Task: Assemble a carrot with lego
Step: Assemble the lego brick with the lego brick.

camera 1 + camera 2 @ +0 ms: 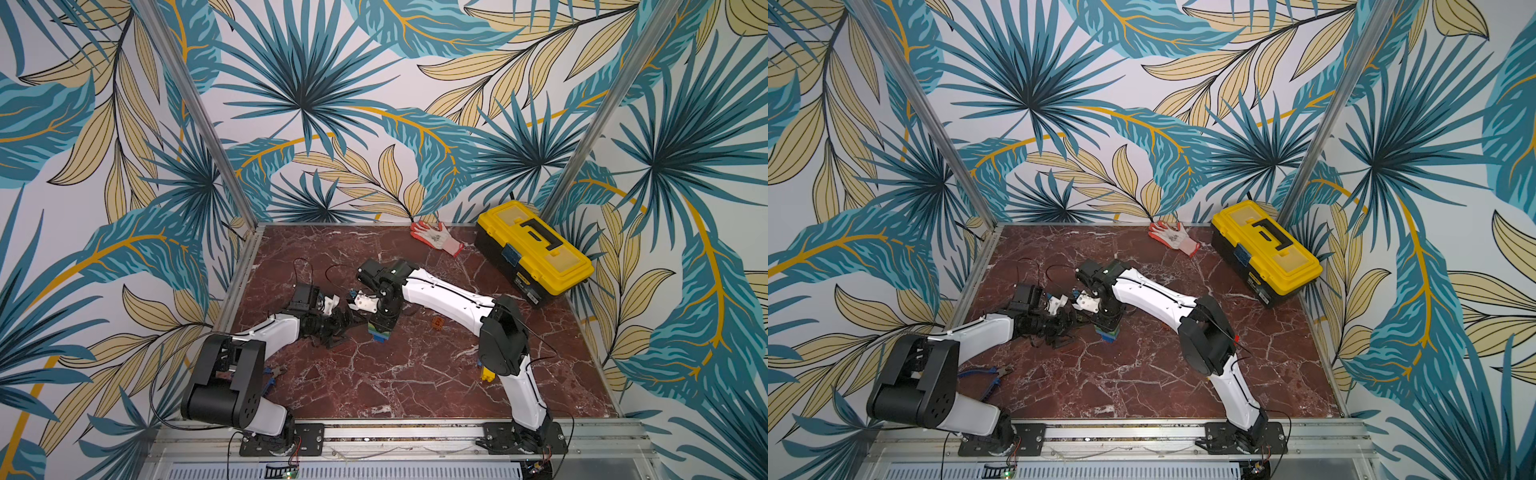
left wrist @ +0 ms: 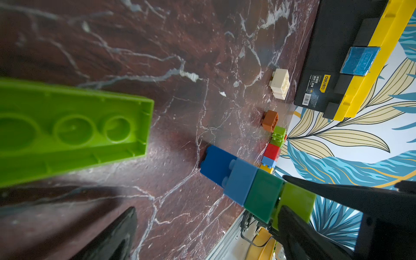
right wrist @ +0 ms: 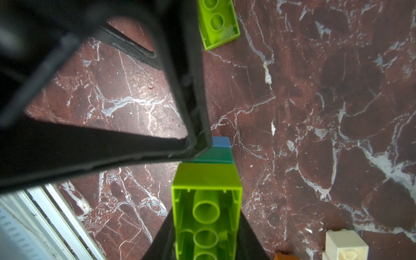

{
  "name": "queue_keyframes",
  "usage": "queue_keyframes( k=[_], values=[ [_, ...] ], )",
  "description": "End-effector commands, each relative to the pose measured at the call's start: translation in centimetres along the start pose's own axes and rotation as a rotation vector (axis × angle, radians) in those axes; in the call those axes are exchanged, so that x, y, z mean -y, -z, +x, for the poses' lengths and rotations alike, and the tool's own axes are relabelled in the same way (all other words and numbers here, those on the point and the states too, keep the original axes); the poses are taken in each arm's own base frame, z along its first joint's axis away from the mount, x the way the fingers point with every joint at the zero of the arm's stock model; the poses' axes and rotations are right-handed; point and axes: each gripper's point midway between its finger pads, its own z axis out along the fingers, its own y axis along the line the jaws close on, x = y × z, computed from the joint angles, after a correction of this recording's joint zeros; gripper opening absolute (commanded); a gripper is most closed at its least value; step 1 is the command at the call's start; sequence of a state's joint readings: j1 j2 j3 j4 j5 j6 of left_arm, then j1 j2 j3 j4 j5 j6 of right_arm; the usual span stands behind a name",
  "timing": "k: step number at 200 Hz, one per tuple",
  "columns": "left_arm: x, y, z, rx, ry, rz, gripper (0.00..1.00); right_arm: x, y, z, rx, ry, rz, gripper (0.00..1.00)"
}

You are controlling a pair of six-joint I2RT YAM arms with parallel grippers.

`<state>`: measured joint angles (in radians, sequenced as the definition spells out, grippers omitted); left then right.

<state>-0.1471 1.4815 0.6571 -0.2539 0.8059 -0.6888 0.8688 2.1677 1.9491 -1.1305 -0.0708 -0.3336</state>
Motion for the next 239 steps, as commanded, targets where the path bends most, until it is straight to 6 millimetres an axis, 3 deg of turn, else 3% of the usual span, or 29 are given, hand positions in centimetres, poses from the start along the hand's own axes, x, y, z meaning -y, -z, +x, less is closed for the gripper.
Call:
queue_keyframes(
  k=[1, 25, 61, 123, 183, 221, 239],
  values=[
    [0.6, 0.1, 0.0, -0.003, -0.033, 0.023, 0.98, -0.5, -5.7, 4.2, -0.234, 0.011, -0.026, 0.30],
    [0.9, 0.6, 0.2, 0.001, -0.038, 0.044, 0.98, -0.5, -6.8, 4.4, -0.250, 0.010, -0.034, 0.30],
    [2.4, 2.4, 0.5, 0.037, -0.064, 0.181, 0.99, -0.9, -6.9, 3.8, -0.219, 0.002, -0.056, 0.30],
    [4.1, 1.8, 0.6, 0.015, -0.120, 0.245, 0.96, -1.0, -6.7, 3.5, -0.202, -0.011, -0.061, 0.30],
    [3.1, -1.4, 0.8, -0.041, -0.109, 0.171, 0.91, -1.0, -6.7, 3.6, -0.202, -0.017, -0.071, 0.30],
    [0.8, -2.8, 1.0, -0.069, -0.050, 0.114, 0.71, -1.4, -7.3, 3.9, -0.213, -0.020, -0.090, 0.29],
    [0.5, -2.9, 1.0, -0.067, -0.040, 0.103, 0.68, -1.3, -7.2, 3.9, -0.210, -0.020, -0.086, 0.29]
  ],
)
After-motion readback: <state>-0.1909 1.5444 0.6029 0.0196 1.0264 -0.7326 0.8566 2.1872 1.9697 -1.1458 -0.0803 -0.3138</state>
